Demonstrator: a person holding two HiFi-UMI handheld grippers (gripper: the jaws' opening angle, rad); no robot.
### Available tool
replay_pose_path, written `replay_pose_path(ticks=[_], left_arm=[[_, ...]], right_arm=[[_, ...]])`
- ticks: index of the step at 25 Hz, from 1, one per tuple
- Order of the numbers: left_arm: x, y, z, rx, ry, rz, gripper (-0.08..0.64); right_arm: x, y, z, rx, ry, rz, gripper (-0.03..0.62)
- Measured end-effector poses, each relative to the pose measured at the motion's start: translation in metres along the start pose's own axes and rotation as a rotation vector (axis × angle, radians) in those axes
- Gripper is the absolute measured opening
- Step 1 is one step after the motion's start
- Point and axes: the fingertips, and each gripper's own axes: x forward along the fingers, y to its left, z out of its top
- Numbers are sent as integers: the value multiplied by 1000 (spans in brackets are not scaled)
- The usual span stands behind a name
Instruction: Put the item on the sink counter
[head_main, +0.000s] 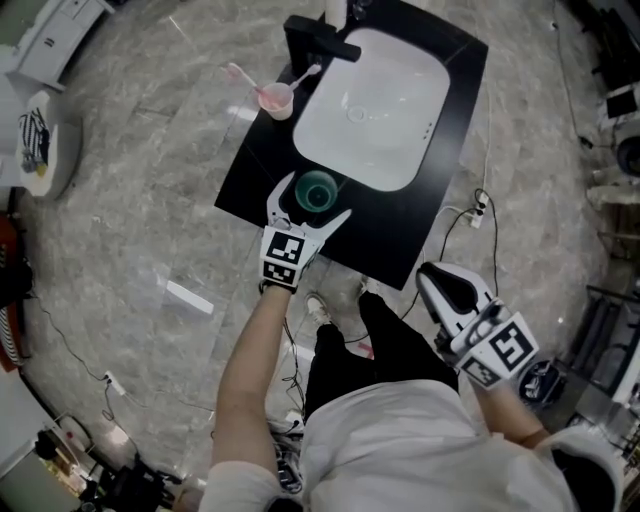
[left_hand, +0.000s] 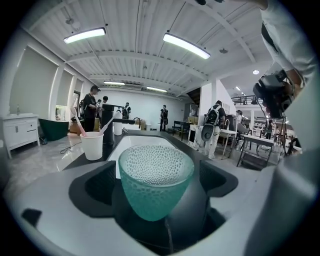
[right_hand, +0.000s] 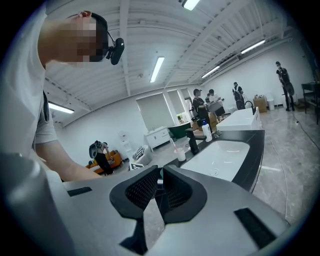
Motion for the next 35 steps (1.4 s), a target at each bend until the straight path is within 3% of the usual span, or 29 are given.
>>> replay_pose_path(ticks=[7, 19, 35], left_arm=[[-15, -5, 0, -11, 24, 35, 520], [-49, -15, 29, -15, -13, 96, 522], [-87, -41, 69, -16, -63, 153, 518]], right_arm=[[3, 16, 18, -24, -38, 51, 56], [3, 39, 50, -54, -96, 122, 57], [-10, 65, 65, -80, -166, 124, 57]])
